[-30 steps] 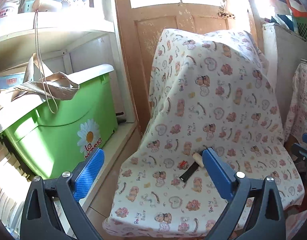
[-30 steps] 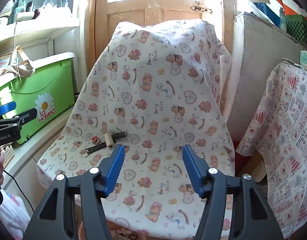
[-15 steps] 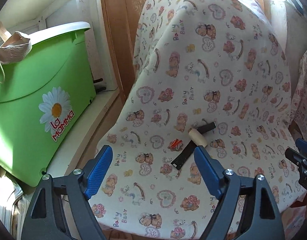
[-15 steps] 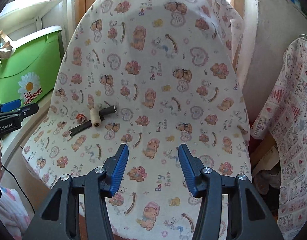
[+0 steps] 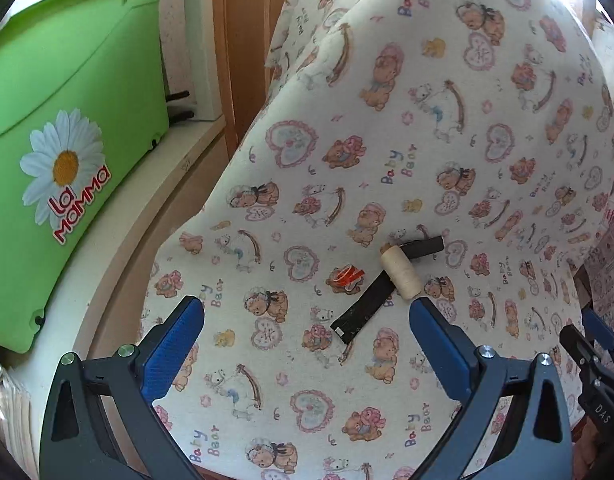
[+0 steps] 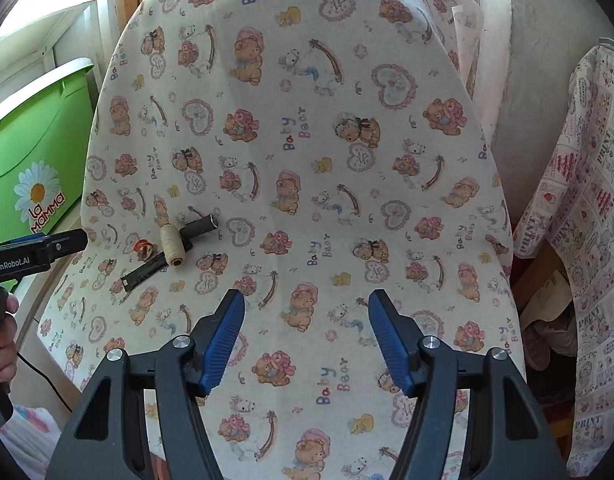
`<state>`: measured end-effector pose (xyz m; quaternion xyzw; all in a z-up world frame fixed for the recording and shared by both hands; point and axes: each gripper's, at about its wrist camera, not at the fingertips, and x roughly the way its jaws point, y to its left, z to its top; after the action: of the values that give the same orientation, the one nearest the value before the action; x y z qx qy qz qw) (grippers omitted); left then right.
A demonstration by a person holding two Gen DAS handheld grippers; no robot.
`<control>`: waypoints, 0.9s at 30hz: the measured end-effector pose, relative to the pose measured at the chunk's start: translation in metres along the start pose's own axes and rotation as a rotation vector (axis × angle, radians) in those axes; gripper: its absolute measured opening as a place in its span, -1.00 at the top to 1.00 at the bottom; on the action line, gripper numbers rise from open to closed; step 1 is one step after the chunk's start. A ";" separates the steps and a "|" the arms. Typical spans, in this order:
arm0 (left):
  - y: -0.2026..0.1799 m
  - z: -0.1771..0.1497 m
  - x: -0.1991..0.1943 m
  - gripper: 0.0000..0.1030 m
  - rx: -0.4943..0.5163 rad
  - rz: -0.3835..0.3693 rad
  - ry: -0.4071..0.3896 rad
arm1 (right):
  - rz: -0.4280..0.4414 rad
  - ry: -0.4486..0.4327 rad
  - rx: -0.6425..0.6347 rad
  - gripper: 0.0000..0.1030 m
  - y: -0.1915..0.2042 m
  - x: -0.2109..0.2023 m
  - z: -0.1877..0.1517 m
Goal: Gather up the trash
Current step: 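Raise both grippers back toward the spool, tube and sachet on the chair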
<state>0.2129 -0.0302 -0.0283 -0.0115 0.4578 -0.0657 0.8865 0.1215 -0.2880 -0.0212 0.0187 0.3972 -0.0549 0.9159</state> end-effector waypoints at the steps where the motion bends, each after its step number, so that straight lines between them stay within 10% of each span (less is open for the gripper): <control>1: 0.003 0.002 0.003 -0.97 -0.017 -0.012 0.015 | 0.002 0.001 0.004 -0.35 0.000 0.001 0.000; 11: -0.009 0.016 0.025 -0.93 0.033 -0.087 0.065 | -0.002 0.035 0.044 -0.42 -0.001 0.013 0.001; 27: -0.044 -0.006 0.088 -0.15 0.166 -0.037 0.259 | -0.010 0.058 0.054 -0.42 -0.002 0.024 0.006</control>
<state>0.2541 -0.0846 -0.0998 0.0621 0.5610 -0.1206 0.8166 0.1420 -0.2927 -0.0350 0.0432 0.4222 -0.0697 0.9028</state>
